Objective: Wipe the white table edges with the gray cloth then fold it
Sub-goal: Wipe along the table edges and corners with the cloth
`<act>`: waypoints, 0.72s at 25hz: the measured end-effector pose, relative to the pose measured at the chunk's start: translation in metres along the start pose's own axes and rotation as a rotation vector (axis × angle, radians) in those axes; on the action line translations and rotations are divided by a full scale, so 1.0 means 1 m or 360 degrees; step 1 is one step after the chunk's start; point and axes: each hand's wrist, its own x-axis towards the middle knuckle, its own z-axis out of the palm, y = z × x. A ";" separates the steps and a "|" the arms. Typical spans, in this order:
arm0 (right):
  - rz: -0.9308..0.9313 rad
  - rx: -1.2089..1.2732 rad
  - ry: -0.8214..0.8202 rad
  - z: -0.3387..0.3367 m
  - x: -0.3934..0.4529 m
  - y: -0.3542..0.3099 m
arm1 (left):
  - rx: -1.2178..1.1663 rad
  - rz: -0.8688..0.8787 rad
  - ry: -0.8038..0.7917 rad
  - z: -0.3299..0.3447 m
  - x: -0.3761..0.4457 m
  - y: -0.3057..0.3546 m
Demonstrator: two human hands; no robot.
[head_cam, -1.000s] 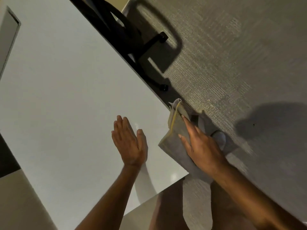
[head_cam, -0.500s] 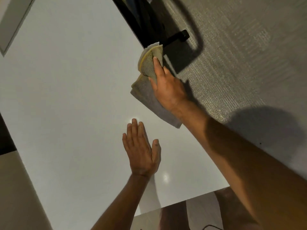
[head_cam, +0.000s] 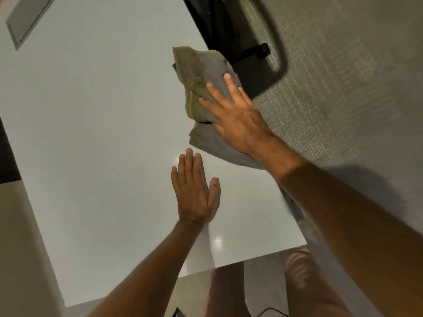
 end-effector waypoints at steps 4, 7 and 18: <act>0.0100 0.0071 0.0044 0.011 -0.104 -0.009 | -0.0004 -0.0007 -0.0008 -0.001 -0.001 0.000; 0.0200 0.0126 0.0067 0.024 -0.185 -0.017 | -0.0008 0.0012 -0.0020 0.001 -0.001 0.000; 0.0187 -0.0055 0.0075 0.014 -0.121 -0.018 | 0.0049 0.0018 -0.0027 0.002 -0.001 -0.003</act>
